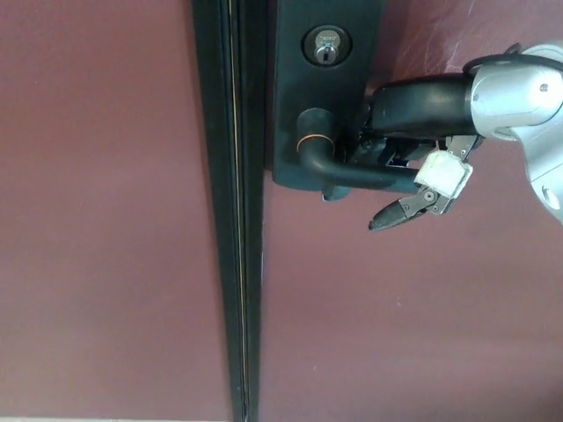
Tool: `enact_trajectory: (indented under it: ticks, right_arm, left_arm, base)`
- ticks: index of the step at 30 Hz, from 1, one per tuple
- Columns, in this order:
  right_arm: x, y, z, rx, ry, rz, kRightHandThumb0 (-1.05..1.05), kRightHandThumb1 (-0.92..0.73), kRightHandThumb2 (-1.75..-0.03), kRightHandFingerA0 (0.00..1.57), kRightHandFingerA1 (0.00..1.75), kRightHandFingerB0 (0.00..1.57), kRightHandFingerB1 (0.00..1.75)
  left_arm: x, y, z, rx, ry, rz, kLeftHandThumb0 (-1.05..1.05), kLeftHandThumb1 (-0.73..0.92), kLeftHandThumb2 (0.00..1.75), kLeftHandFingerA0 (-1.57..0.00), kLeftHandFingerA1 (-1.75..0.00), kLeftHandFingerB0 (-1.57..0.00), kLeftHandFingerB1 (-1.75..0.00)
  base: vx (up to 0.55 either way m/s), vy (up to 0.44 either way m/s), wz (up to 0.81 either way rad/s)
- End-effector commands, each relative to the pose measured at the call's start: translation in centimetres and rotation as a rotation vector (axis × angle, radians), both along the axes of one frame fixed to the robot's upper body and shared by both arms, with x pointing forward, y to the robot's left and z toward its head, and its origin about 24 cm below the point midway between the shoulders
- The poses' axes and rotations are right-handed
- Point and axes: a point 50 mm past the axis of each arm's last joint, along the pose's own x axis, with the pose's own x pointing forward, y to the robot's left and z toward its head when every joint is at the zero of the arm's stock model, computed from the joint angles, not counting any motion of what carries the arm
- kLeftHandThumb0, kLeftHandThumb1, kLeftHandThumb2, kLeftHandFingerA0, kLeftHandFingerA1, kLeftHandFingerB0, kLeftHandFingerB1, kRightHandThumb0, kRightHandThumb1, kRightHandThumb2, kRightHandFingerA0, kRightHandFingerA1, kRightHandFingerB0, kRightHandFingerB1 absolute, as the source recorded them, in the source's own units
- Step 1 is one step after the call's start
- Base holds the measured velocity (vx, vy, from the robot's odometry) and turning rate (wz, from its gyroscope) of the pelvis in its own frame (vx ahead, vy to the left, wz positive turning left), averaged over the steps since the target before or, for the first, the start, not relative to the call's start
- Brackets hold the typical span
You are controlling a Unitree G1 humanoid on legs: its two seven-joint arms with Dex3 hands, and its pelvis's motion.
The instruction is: The robot walks towards the door handle and put its right hand on it and twist the handle
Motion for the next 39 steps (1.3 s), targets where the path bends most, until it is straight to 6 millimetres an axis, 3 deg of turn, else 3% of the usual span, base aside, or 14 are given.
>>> enact_trajectory:
  ticks: [1,4,5,9,10,11,12,19,21,22,23,37,38,39]
  right_arm:
    - [0.1,-0.5,2.4,0.038,-0.059,-0.048,-0.74,-0.55,-0.57,0.01,0.24,0.09,0.25]
    - [-0.1,-0.6,3.2,0.037,-0.066,-0.05,-0.75,-0.55,-0.57,0.01,0.24,0.07,0.25]
    - [-0.1,-0.7,3.6,0.036,-0.072,-0.05,-0.73,-0.44,-0.82,0.04,0.19,0.07,0.21]
    - [-0.4,-0.7,4.6,0.033,-0.093,-0.052,-0.71,-0.43,-0.84,0.03,0.18,0.04,0.17]
    - [-0.4,-0.7,4.7,0.032,-0.097,-0.052,-0.76,-0.55,-0.57,0.0,0.24,0.0,0.21]
    - [-0.5,-0.7,4.8,0.031,-0.1,-0.053,-0.76,-0.55,-0.57,0.0,0.24,0.0,0.21]
    - [-0.5,-0.8,5.0,0.031,-0.105,-0.053,-0.71,-0.43,-0.85,0.0,0.18,0.0,0.14]
    - [-1.2,-0.5,5.4,-0.029,-0.2,-0.08,-0.77,-0.46,-0.87,0.0,0.14,0.0,0.08]
    - [-1.5,0.0,5.4,-0.079,-0.255,-0.117,-0.78,-0.58,-0.58,0.0,0.16,0.0,0.08]
    - [-1.7,0.3,5.3,-0.099,-0.282,-0.136,-0.76,-0.58,-0.58,0.0,0.16,0.0,0.07]
    - [-2.0,0.7,5.2,-0.119,-0.319,-0.159,-0.77,-0.47,-0.85,0.0,0.11,0.0,0.07]
    - [-2.2,2.3,1.2,-0.254,-0.598,-0.223,-0.84,-0.54,-0.86,0.0,0.02,0.0,0.0]
    - [-1.8,2.4,0.7,-0.221,-0.593,-0.232,-0.72,-0.62,-0.61,0.0,0.01,0.0,0.0]
    - [-1.7,2.4,0.5,-0.207,-0.592,-0.238,-0.72,-0.62,-0.61,0.0,0.01,0.0,0.0]
  left_arm:
    - [-0.5,0.0,-0.1,-0.007,0.013,-0.008,-0.16,0.38,0.65,-0.69,-0.86,-0.57,-0.69]
    - [-0.5,0.0,-0.1,-0.01,0.015,-0.001,-0.16,0.38,0.65,-0.69,-0.85,-0.57,-0.69]
    - [-0.5,0.0,-0.1,-0.008,0.017,0.0,-0.16,0.39,0.65,-0.69,-0.85,-0.57,-0.69]
    - [-0.6,0.0,-0.1,-0.005,0.029,-0.005,-0.16,0.39,0.64,-0.69,-0.84,-0.57,-0.69]
    - [-0.6,0.0,-0.1,-0.004,0.03,-0.005,-0.16,0.39,0.64,-0.69,-0.84,-0.57,-0.69]
    - [-0.7,0.1,-0.1,-0.004,0.03,-0.004,-0.16,0.39,0.64,-0.69,-0.84,-0.57,-0.69]
    - [-0.7,0.1,-0.1,-0.004,0.031,-0.006,-0.16,0.39,0.64,-0.69,-0.84,-0.57,-0.69]
    - [-0.9,0.1,0.0,-0.009,0.029,-0.02,-0.18,0.39,0.64,-0.69,-0.84,-0.57,-0.69]
    - [-0.8,0.1,0.0,-0.011,0.027,-0.015,-0.18,0.39,0.64,-0.69,-0.84,-0.57,-0.69]
    - [-0.8,0.1,0.0,-0.011,0.027,-0.015,-0.17,0.39,0.64,-0.69,-0.84,-0.57,-0.69]
    - [-0.8,0.1,0.0,-0.011,0.026,-0.017,-0.17,0.39,0.64,-0.69,-0.84,-0.57,-0.69]
    - [-1.2,0.0,-0.2,-0.018,0.03,-0.004,-0.17,0.39,0.65,-0.69,-0.85,-0.56,-0.69]
    - [-1.0,0.0,-0.1,-0.015,0.027,-0.003,-0.17,0.39,0.65,-0.69,-0.85,-0.56,-0.69]
    - [-1.0,0.1,-0.1,-0.014,0.026,-0.002,-0.17,0.39,0.65,-0.69,-0.85,-0.56,-0.69]
  base:
    - [0.0,0.0,0.0]
    - [0.0,0.0,0.0]
    - [0.0,0.0,0.0]
    - [0.0,0.0,0.0]
    - [0.0,0.0,0.0]
    - [0.0,0.0,0.0]
    - [0.0,0.0,0.0]
    - [0.0,0.0,0.0]
    - [0.0,0.0,0.0]
    - [0.0,0.0,0.0]
    - [0.0,0.0,0.0]
    - [0.0,0.0,0.0]
    - [0.0,0.0,0.0]
    - [0.0,0.0,0.0]
